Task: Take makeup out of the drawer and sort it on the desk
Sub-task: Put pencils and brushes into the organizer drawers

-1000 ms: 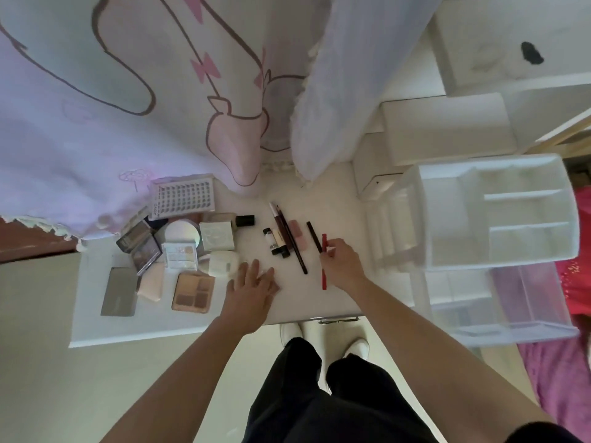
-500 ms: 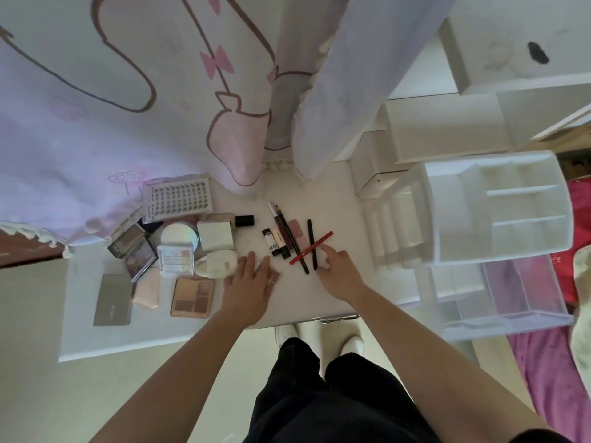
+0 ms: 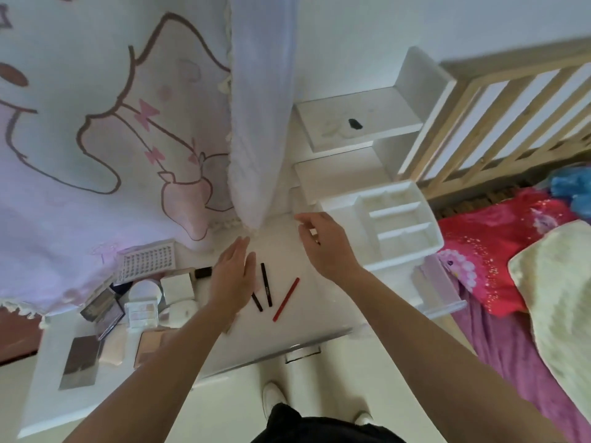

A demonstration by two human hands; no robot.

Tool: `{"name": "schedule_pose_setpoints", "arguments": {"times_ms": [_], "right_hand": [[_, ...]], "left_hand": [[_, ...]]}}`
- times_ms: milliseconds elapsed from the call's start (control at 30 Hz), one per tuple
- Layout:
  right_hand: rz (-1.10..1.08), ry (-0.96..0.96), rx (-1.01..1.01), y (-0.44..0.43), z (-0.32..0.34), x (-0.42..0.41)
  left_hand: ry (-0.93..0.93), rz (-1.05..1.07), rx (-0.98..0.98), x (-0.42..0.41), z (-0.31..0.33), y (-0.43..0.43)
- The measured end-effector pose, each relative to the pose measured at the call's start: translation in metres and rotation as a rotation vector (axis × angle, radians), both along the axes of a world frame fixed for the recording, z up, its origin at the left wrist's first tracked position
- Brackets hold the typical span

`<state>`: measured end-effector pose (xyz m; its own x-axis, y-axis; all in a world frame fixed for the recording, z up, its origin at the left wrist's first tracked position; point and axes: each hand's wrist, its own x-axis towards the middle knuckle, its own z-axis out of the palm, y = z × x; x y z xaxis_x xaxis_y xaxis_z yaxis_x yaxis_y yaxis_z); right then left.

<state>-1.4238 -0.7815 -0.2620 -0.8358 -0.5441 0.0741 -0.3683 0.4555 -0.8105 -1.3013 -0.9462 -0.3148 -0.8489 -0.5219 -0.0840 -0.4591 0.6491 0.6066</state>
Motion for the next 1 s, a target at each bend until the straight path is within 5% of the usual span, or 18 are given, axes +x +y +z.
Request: {"name": "schedule_pose_setpoints", "arguments": {"times_ms": [167,400,600,833,1000], "right_hand": [[-0.152,0.145,-0.086,0.090,0.015,-0.017],[-0.514,0.151,0.053,0.200,-0.026,-0.026],[-0.851,-0.311,0.278,0.228,-0.060,-0.007],[-1.018,-1.003,-0.398,0.220,-0.063,-0.016],[-0.883,-1.143,-0.551,0.214,-0.062,-0.031]], "left_hand": [[0.075,-0.071,0.082,-0.025,0.016,0.082],[0.053,-0.222,0.158,-0.030,0.014,0.164],[-0.010,-0.237,0.098,-0.031,0.014,0.173],[-0.006,-0.278,0.075,-0.028,0.007,0.163],[-0.010,-0.295,0.069,-0.026,0.011,0.164]]}}
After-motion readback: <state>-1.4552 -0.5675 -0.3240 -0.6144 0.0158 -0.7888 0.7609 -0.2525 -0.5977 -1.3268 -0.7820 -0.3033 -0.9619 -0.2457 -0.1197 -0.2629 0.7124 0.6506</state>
